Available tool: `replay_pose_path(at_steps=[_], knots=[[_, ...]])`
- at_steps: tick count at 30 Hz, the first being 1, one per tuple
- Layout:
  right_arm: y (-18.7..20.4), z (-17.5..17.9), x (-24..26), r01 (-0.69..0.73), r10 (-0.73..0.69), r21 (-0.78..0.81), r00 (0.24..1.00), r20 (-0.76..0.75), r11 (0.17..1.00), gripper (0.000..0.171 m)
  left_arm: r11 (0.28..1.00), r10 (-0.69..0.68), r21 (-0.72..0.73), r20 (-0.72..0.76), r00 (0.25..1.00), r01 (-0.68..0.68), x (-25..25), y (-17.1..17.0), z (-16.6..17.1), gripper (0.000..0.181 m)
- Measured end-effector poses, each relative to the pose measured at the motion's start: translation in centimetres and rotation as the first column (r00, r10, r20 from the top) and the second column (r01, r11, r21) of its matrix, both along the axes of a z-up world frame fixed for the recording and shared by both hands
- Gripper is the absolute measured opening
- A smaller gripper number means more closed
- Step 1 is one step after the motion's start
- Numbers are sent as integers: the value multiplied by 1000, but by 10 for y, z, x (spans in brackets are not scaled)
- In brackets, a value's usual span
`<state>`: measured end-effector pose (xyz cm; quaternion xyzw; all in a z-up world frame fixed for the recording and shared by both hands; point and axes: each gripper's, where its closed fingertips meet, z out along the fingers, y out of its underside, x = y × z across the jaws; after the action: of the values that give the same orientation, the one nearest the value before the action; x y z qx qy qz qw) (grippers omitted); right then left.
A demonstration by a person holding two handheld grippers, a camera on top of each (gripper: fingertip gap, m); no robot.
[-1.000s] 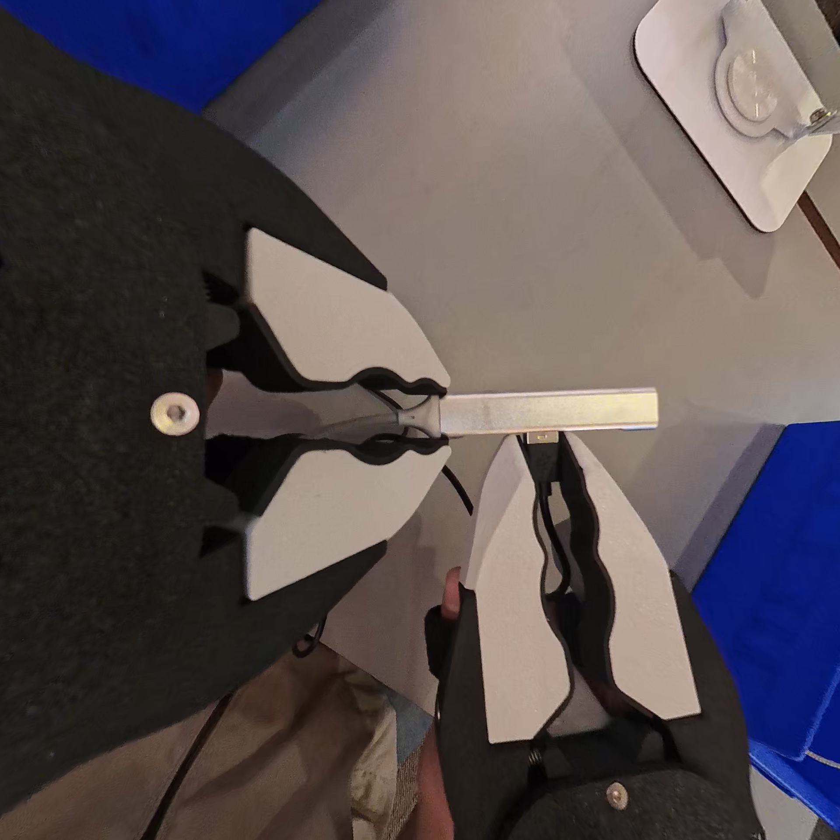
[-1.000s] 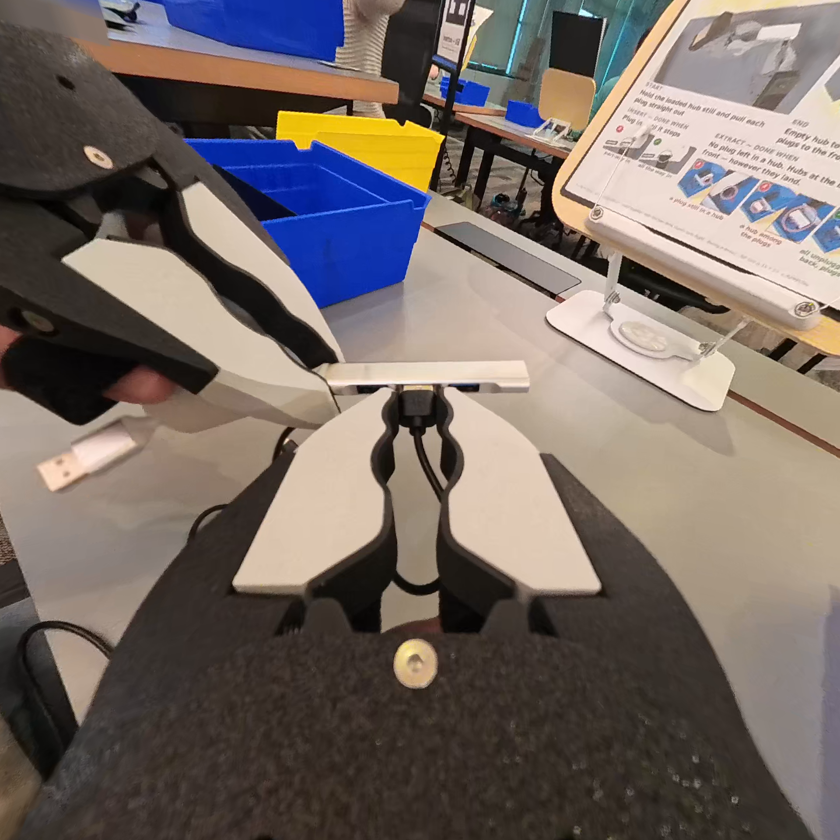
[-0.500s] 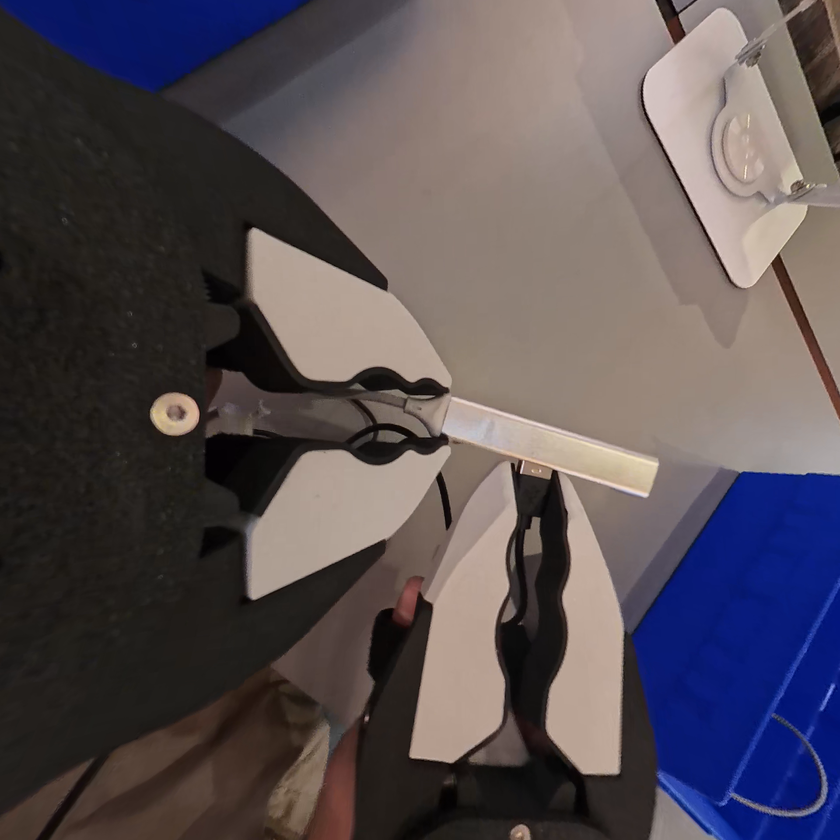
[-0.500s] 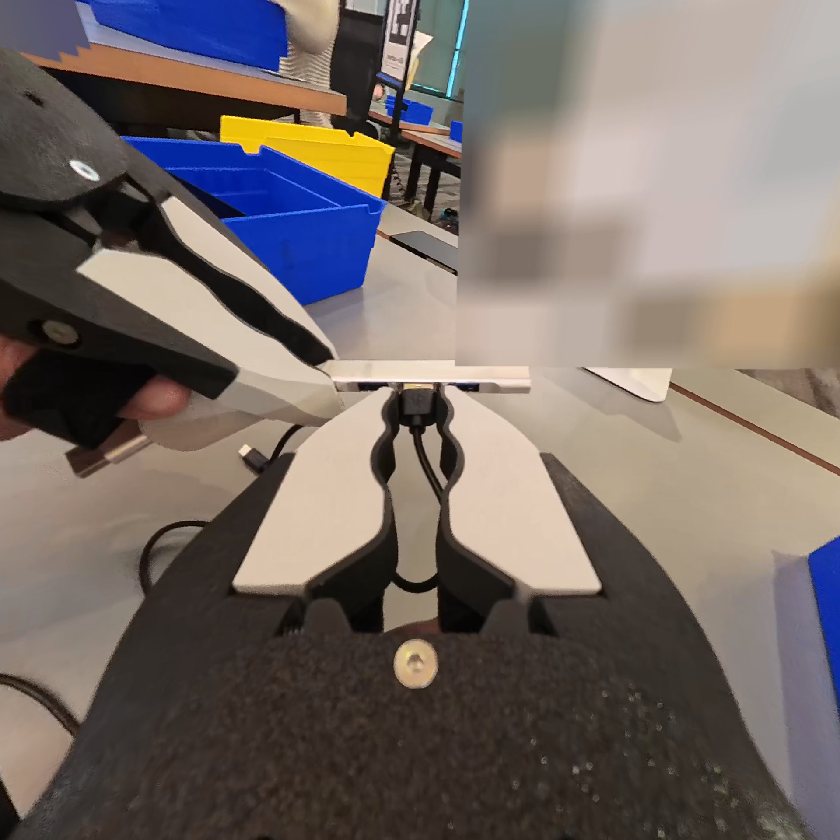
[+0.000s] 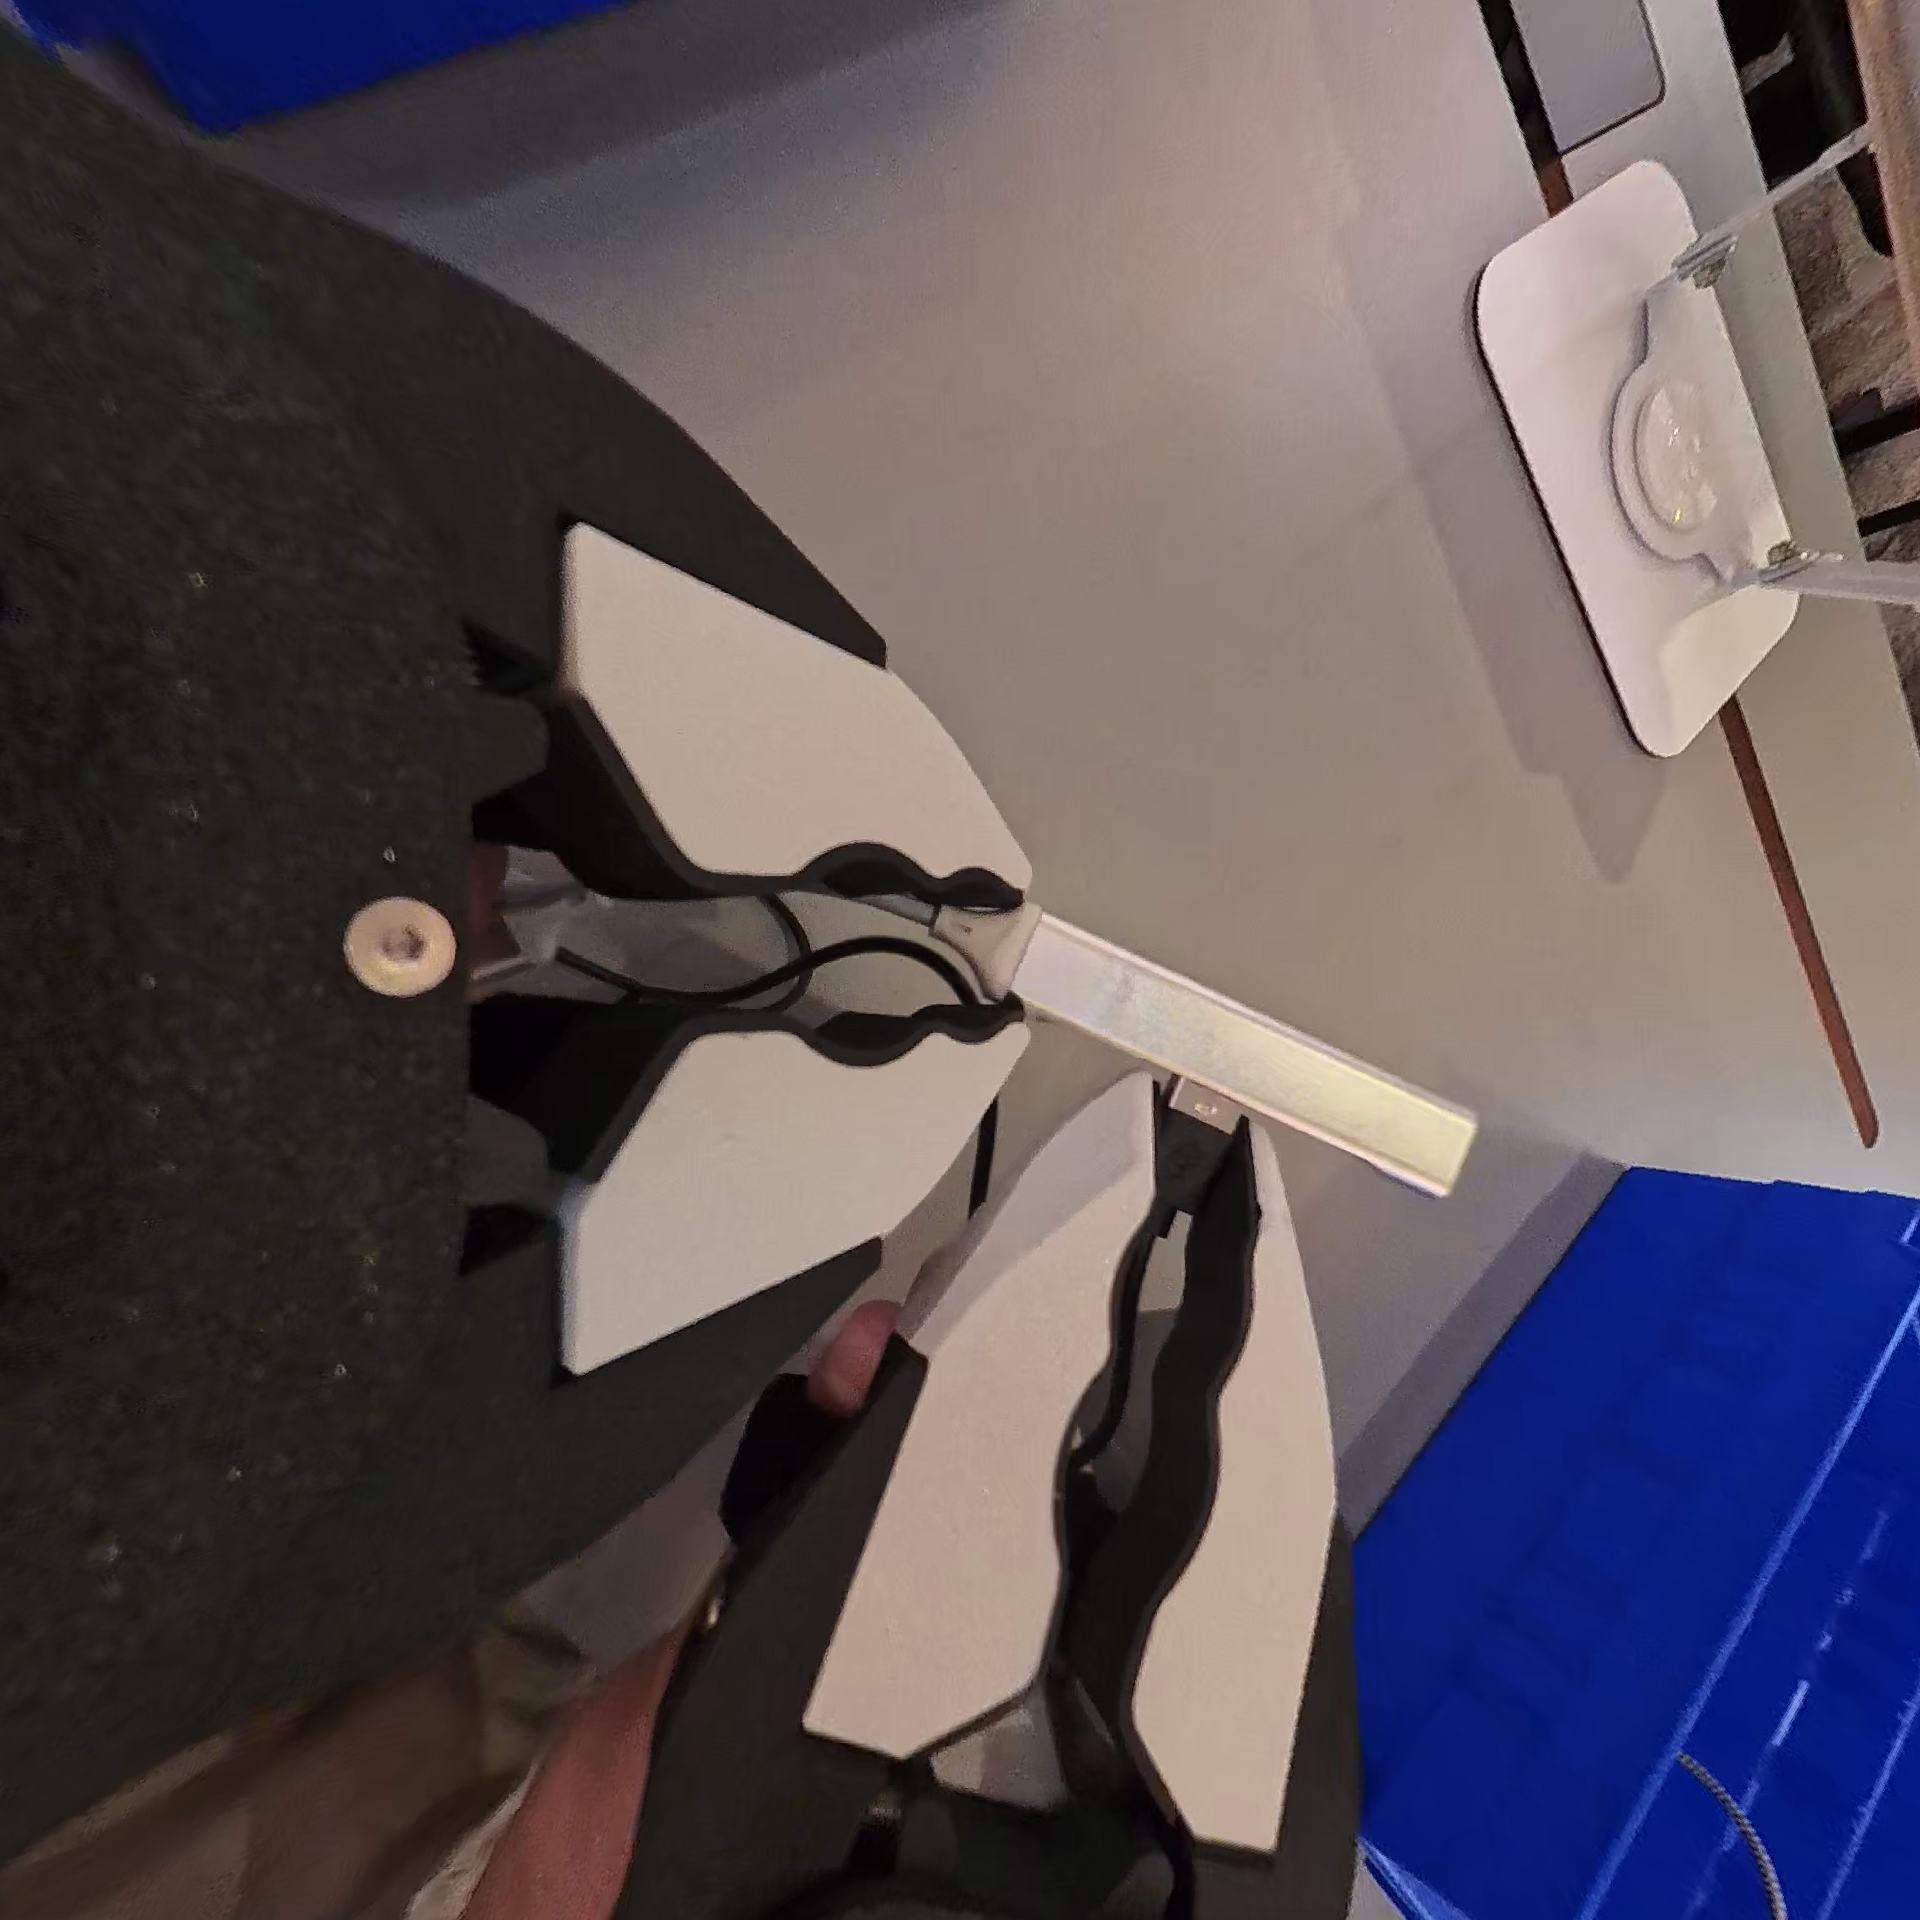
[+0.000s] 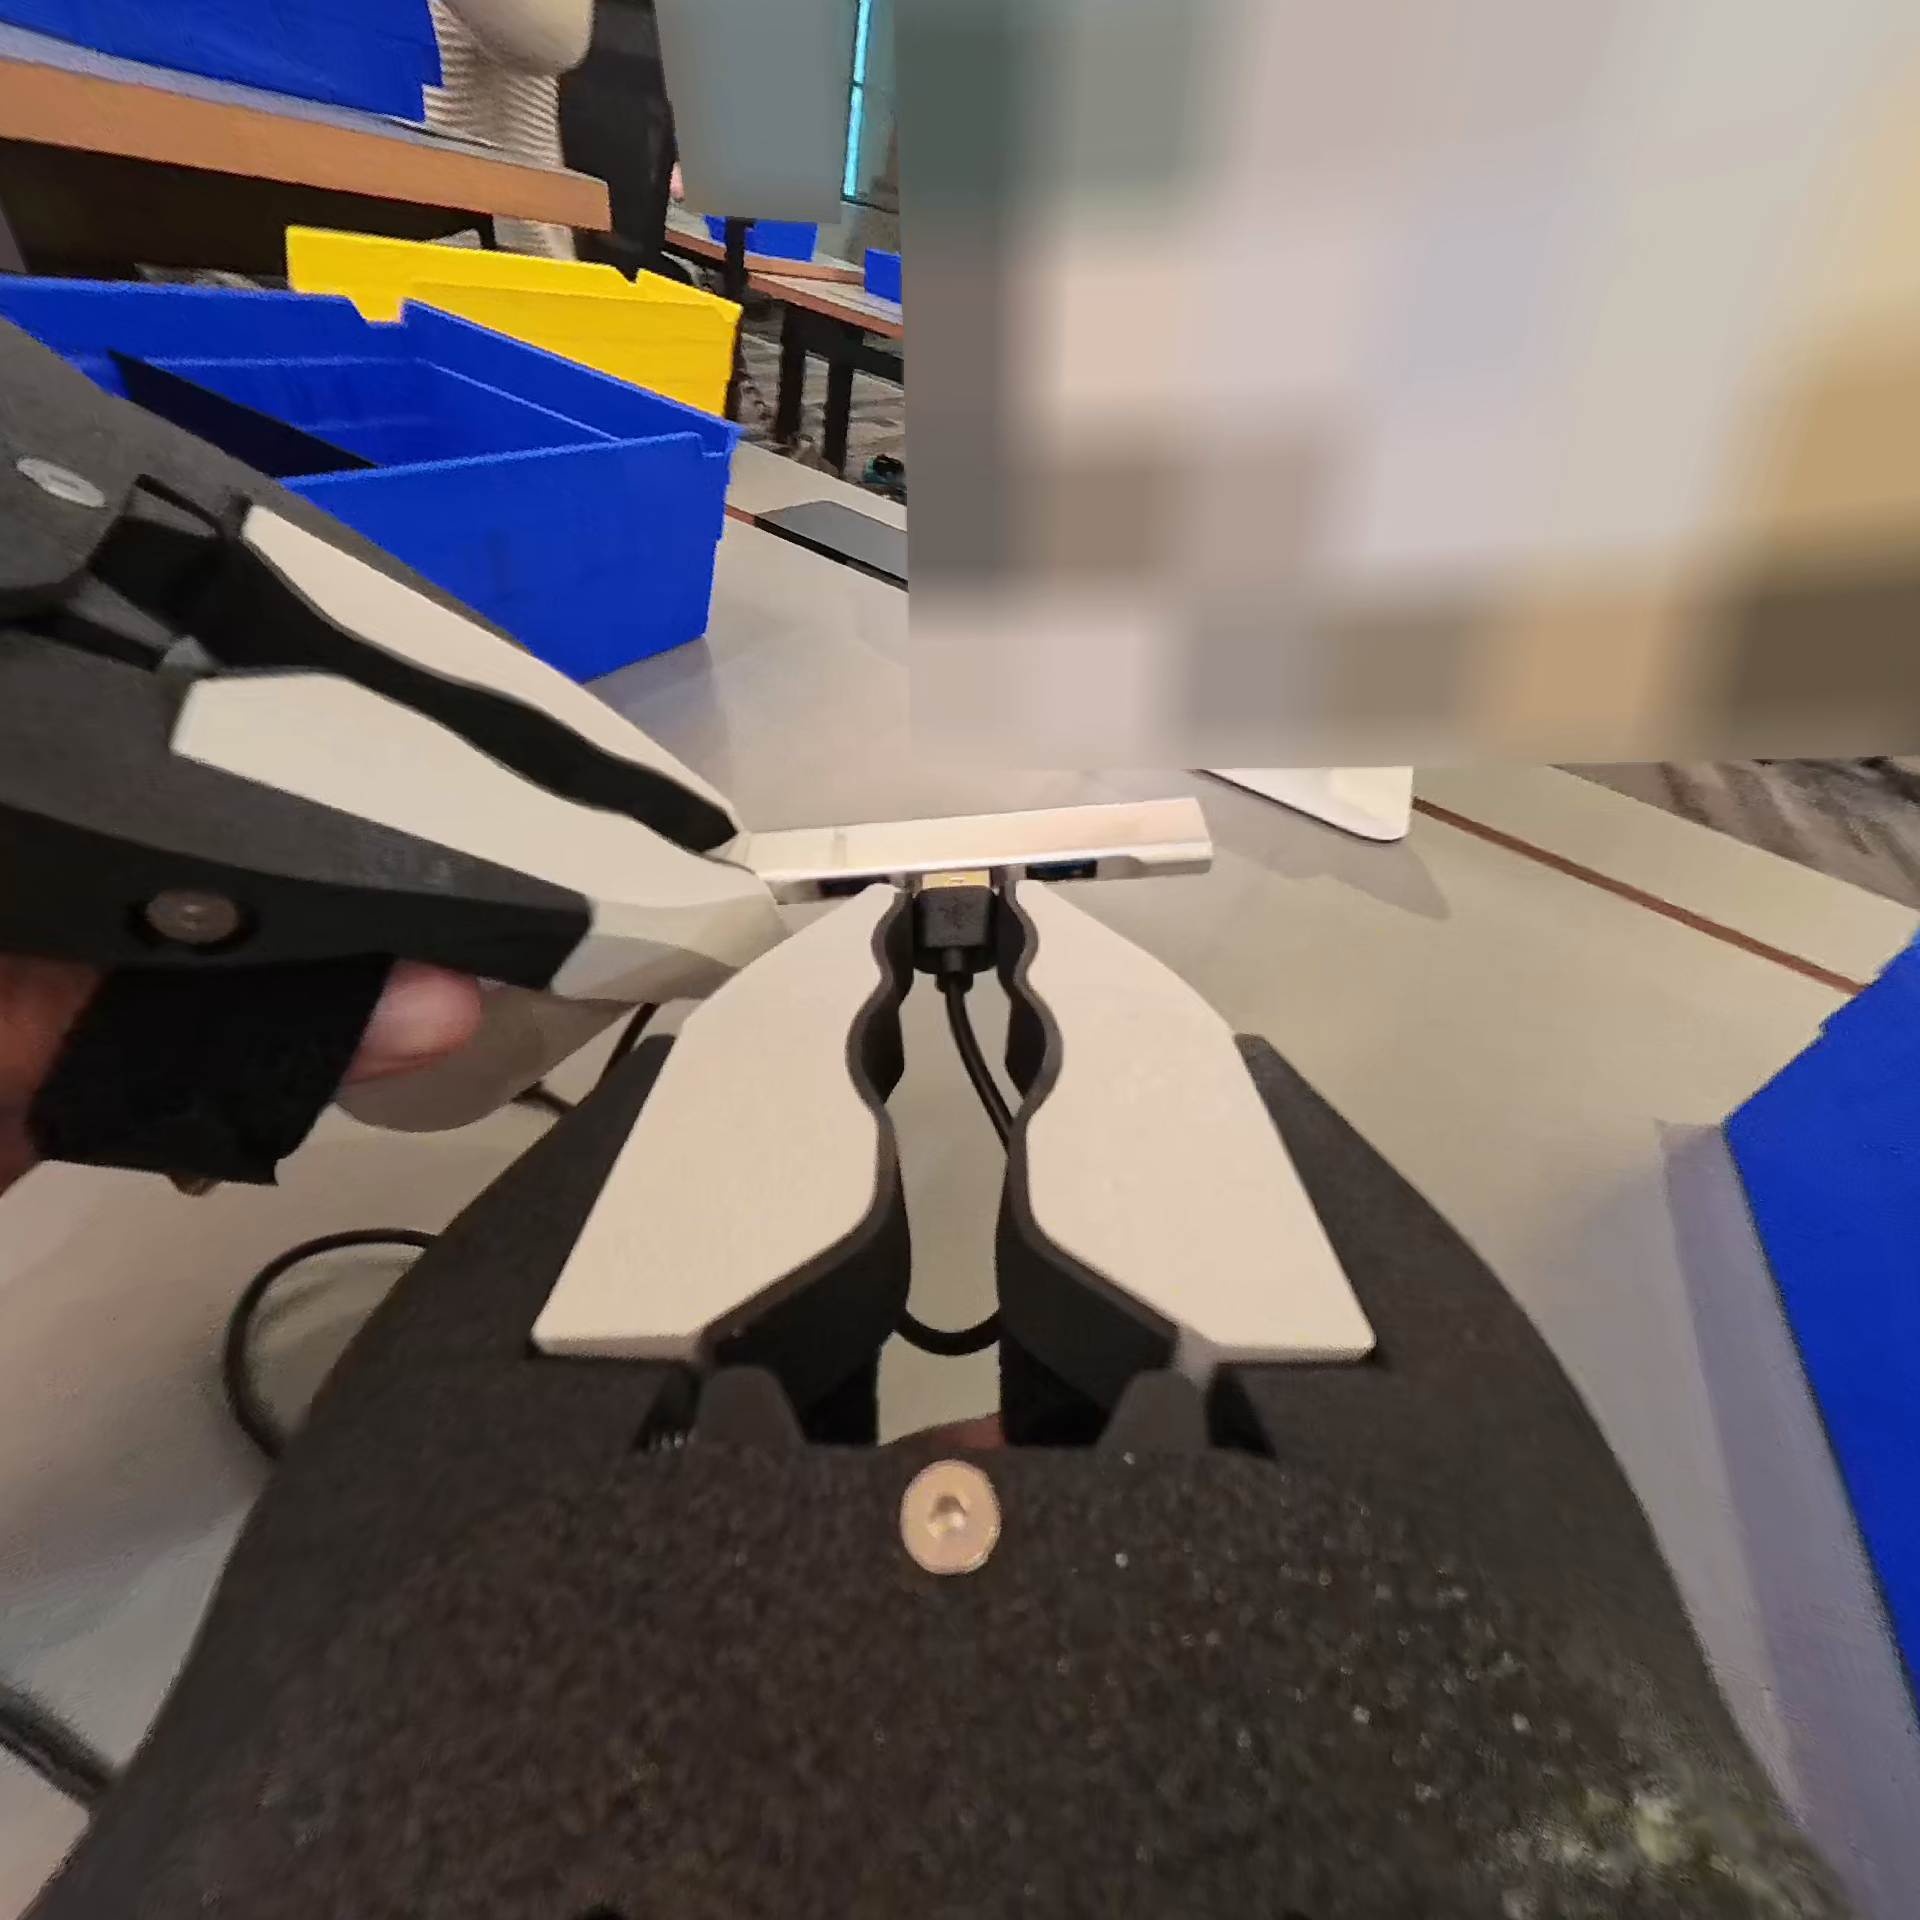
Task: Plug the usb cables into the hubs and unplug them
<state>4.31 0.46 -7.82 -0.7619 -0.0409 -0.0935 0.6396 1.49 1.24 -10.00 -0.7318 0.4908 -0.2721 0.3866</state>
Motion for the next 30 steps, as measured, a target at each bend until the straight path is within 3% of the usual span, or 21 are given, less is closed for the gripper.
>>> replay_pose_path(at_steps=[1, 3, 5, 8, 12, 20, 30], knots=[[0, -1, 0, -9, 9, 0, 1000, -20, 1000, 15, 1000, 1, 0, -6, 1000, -1, -1, 1, -1, 17], [-5, 1, -1, -6, 6, 17, 1000, -3, 1000, 15, 981, 162, 106, -3, 987, -161, -20, 37, 6, 16], [-9, 0, -6, -19, 19, 16, 1000, -3, 1000, 15, 994, 89, -63, 51, 995, -86, -21, 37, 11, 16], [-11, -3, -8, -40, 41, 12, 998, -41, 999, 15, 995, 84, 56, -15, 996, -83, -31, 45, 17, 16], [-15, 4, 10, -18, 18, 3, 999, -48, 1000, 15, 989, 130, 76, -67, 989, -125, -54, 54, 13, 16], [-31, 6, 37, 8, -13, -75, 998, -61, 997, 15, 969, 155, -204, 72, 985, -138, -79, 55, -7, 16], [-33, -4, 37, 8, -18, -95, 994, -105, 995, 15, 979, 120, -175, 53, 991, -109, -79, 45, -10, 16]])
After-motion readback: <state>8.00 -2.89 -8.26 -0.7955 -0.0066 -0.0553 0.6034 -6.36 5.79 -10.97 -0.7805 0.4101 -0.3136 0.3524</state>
